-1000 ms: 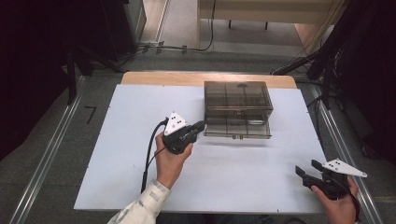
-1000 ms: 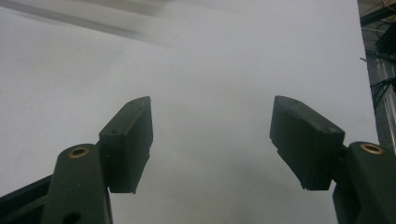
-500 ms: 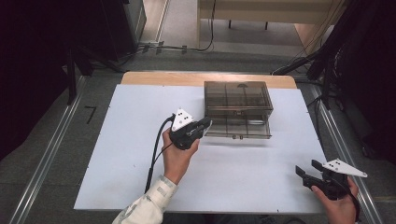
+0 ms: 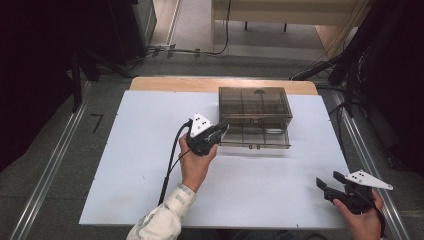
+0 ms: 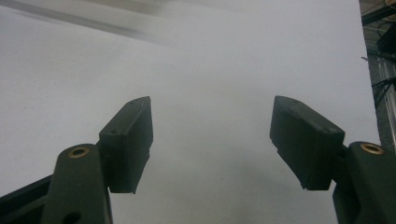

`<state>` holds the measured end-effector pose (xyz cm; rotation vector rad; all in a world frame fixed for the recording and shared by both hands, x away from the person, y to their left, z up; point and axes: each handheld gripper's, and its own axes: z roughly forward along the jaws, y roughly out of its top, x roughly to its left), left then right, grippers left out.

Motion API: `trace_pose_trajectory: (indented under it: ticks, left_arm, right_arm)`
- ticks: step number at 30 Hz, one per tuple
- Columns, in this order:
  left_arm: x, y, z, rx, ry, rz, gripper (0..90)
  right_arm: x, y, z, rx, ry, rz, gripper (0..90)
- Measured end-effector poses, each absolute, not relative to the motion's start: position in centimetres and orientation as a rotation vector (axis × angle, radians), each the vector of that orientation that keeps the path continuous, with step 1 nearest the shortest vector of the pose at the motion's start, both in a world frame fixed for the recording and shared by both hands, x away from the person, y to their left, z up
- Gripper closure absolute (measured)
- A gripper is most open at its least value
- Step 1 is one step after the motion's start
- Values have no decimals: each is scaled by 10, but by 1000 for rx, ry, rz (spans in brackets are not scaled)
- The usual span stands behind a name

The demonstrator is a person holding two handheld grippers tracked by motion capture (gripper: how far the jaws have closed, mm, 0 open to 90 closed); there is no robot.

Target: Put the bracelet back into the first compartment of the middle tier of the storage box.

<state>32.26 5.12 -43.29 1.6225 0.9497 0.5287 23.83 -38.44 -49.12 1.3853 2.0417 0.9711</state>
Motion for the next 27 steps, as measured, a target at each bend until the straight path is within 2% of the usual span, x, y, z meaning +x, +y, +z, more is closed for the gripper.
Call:
trace_pose_trajectory:
  ticks: [11,27]
  left_arm:
    - [336,35,-441,1639,958,556,879]
    - [345,18,-463,1750,990,537,878]
  right_arm:
    - [238,-384,-491,1386,2043,972,286]
    - [239,-384,-491,1381,2047,974,286]
